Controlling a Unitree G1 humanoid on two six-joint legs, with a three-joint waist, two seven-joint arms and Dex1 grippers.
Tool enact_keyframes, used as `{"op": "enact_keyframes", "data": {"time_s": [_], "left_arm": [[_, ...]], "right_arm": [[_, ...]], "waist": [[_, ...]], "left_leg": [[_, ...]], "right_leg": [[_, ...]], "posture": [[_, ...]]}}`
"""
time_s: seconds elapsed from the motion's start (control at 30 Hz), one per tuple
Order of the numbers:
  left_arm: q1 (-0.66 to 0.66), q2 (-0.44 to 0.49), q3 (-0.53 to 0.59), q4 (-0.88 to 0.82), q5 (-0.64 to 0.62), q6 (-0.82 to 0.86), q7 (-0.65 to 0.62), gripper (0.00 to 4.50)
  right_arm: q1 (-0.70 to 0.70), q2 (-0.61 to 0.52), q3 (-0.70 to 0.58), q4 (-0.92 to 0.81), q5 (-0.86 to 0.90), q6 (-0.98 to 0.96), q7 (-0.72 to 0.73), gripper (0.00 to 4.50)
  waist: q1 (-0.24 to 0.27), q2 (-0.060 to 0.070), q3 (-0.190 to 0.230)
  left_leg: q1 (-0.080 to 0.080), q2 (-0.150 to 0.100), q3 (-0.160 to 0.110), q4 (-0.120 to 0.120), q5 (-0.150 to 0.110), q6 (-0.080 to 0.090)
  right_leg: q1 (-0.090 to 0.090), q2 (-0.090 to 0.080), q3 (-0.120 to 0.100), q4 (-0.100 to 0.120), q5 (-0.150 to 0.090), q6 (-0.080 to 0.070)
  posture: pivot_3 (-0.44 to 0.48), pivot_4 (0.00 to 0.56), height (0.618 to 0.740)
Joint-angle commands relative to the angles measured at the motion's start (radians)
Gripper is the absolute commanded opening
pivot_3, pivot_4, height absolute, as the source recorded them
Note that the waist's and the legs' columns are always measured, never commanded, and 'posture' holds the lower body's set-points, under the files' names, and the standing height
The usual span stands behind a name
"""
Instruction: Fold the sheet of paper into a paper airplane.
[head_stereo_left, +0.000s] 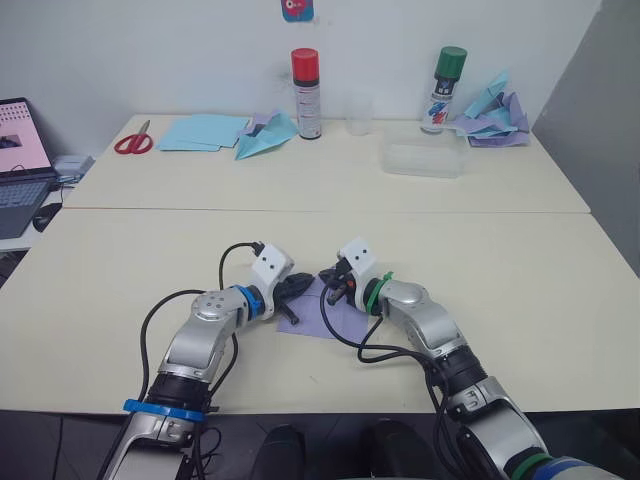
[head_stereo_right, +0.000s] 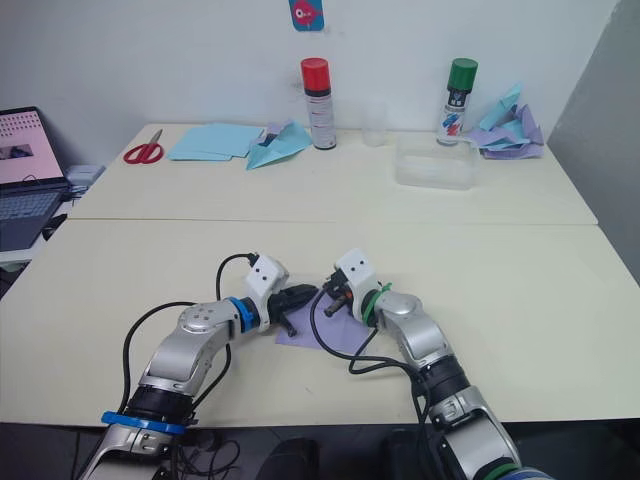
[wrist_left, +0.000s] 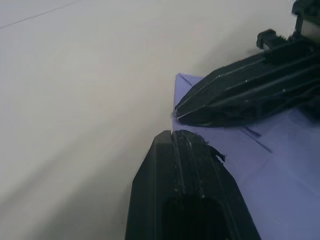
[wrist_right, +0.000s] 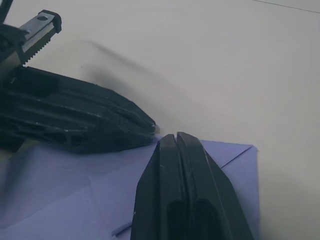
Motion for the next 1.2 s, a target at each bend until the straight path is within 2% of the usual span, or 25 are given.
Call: {"op": "enact_keyframes", "data": {"time_s": [0.03, 0.2, 0.4, 0.63, 0.73, 0.8, 0.9, 1.03, 1.13, 1.2], "left_arm": [[-0.033, -0.016, 0.014, -0.037, -0.035, 0.049, 0.011, 0.09], [-0.013, 0.008, -0.015, 0.005, 0.023, 0.050, 0.038, 0.09], [0.079, 0.067, 0.018, -0.075, 0.015, 0.133, 0.056, 0.09], [0.177, 0.102, 0.117, -0.251, -0.056, 0.190, 0.095, 0.09], [0.156, 0.071, 0.189, -0.334, -0.129, 0.199, 0.122, 0.09], [0.135, 0.073, 0.190, -0.353, -0.142, 0.191, 0.112, 0.09], [0.110, 0.076, 0.145, -0.327, -0.126, 0.188, 0.098, 0.09], [0.079, 0.070, 0.007, -0.227, -0.054, 0.144, 0.051, 0.09], [0.071, 0.066, -0.054, -0.166, -0.022, 0.128, 0.036, 0.09], [0.069, 0.063, -0.076, -0.137, -0.004, 0.113, 0.034, 0.00]], "right_arm": [[0.000, -0.011, 0.005, 0.029, -0.020, 0.018, -0.006, 0.00], [-0.001, -0.001, -0.005, 0.025, -0.006, 0.036, -0.013, 0.00], [0.002, -0.008, 0.000, 0.018, -0.013, 0.046, -0.008, 0.00], [0.001, -0.014, 0.007, 0.024, -0.016, 0.043, -0.003, 0.00], [0.001, -0.014, 0.009, 0.024, -0.015, 0.041, -0.001, 0.00], [0.000, -0.016, 0.009, 0.023, -0.013, 0.039, 0.003, 0.00], [-0.001, -0.018, 0.005, 0.018, -0.005, 0.031, 0.016, 0.00], [0.001, -0.028, 0.007, -0.024, 0.007, 0.032, 0.052, 0.00], [0.000, -0.031, -0.018, -0.062, 0.027, 0.057, 0.053, 0.00], [0.003, -0.042, -0.021, -0.095, 0.040, 0.082, 0.062, 0.65]], "waist": [[-0.001, 0.000, 0.000], [-0.003, 0.000, 0.000], [-0.004, 0.000, 0.000], [-0.004, 0.000, 0.000], [-0.002, 0.000, 0.000], [-0.001, -0.001, 0.001], [-0.002, -0.001, 0.001], [-0.003, -0.001, 0.001], [-0.002, -0.001, 0.002], [0.000, 0.000, 0.002]], "left_leg": [[0.000, 0.000, 0.000, 0.000, 0.000, 0.000], [0.000, 0.000, 0.000, 0.000, 0.000, 0.000], [0.001, 0.001, 0.000, 0.000, 0.000, 0.000], [0.001, 0.002, 0.000, -0.001, 0.000, 0.000], [0.001, 0.002, -0.001, -0.001, 0.000, 0.000], [0.000, 0.002, -0.002, -0.001, 0.000, 0.000], [0.000, 0.001, -0.002, 0.000, 0.000, 0.000], [0.000, 0.000, -0.001, -0.001, 0.000, 0.000], [-0.002, 0.000, -0.001, -0.001, 0.000, 0.000], [-0.003, 0.000, -0.002, -0.001, 0.000, 0.000]], "right_leg": [[0.000, 0.000, 0.000, 0.000, 0.000, 0.000], [0.000, 0.000, 0.000, 0.000, 0.000, 0.000], [0.000, 0.000, 0.001, 0.000, 0.000, 0.000], [0.000, -0.001, 0.001, 0.000, -0.001, -0.001], [0.000, -0.001, 0.000, 0.000, -0.001, -0.001], [0.000, -0.001, -0.001, 0.000, -0.001, -0.001], [0.000, -0.001, 0.000, 0.000, -0.001, -0.001], [0.000, 0.000, 0.001, -0.001, -0.001, -0.001], [-0.002, 0.000, 0.001, -0.002, -0.001, -0.001], [-0.002, 0.000, 0.000, -0.002, -0.001, -0.001]], "posture": [[0.000, 0.150, 0.740], [0.000, 0.150, 0.740], [0.000, 0.150, 0.740], [0.000, 0.150, 0.740], [0.000, 0.150, 0.740], [0.000, 0.150, 0.740], [0.000, 0.150, 0.740], [0.000, 0.150, 0.740], [0.000, 0.150, 0.740], [0.000, 0.150, 0.740]]}}
